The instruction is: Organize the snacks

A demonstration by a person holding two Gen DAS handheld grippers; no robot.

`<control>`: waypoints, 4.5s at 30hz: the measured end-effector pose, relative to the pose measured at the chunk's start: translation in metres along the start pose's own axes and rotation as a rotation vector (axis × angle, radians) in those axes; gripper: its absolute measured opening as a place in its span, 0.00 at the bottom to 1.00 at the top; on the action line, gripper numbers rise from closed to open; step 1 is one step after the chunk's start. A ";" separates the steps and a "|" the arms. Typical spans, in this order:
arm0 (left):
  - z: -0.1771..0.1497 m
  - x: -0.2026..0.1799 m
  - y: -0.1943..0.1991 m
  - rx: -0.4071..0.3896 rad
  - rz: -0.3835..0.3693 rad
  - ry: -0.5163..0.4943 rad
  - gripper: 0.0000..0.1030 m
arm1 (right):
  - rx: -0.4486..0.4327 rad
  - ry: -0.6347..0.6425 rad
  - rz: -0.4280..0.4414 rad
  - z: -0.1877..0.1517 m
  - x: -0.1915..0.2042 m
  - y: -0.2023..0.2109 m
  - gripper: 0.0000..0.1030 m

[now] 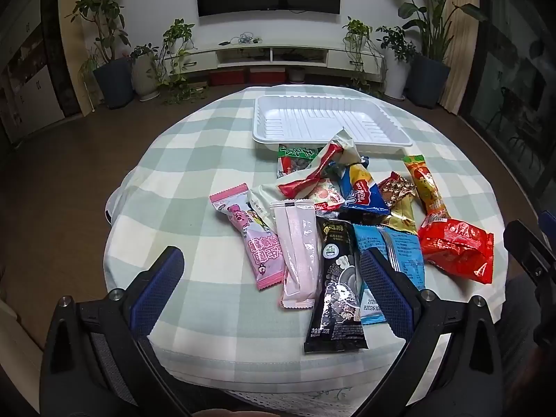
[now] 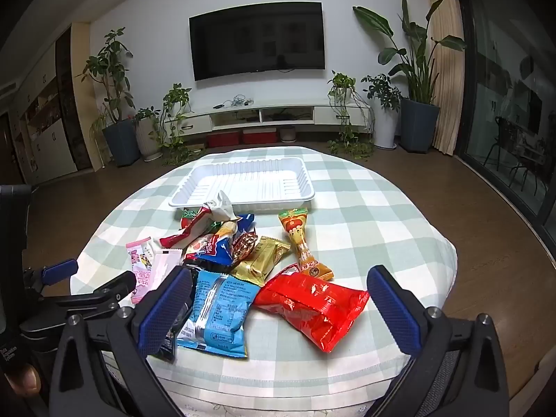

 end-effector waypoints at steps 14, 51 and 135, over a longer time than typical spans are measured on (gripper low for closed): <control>0.001 0.001 -0.002 0.004 0.002 -0.004 1.00 | 0.001 0.002 -0.002 -0.001 -0.001 0.000 1.00; -0.005 0.003 -0.007 0.008 0.010 0.004 1.00 | 0.042 0.008 -0.026 -0.011 -0.002 -0.015 1.00; 0.001 0.042 -0.125 0.279 -0.047 0.045 0.78 | 0.248 -0.157 0.222 -0.035 -0.040 -0.053 0.79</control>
Point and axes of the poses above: each gripper's, at about its wrist camera, not at the fingertips, and y roughly against the way its jaws point, x to its left, z to its top, the point moved 10 cm from there along -y, roughly the way its jaws point, and after that the axes turned 4 degrees about z, right-handed, at the moved point
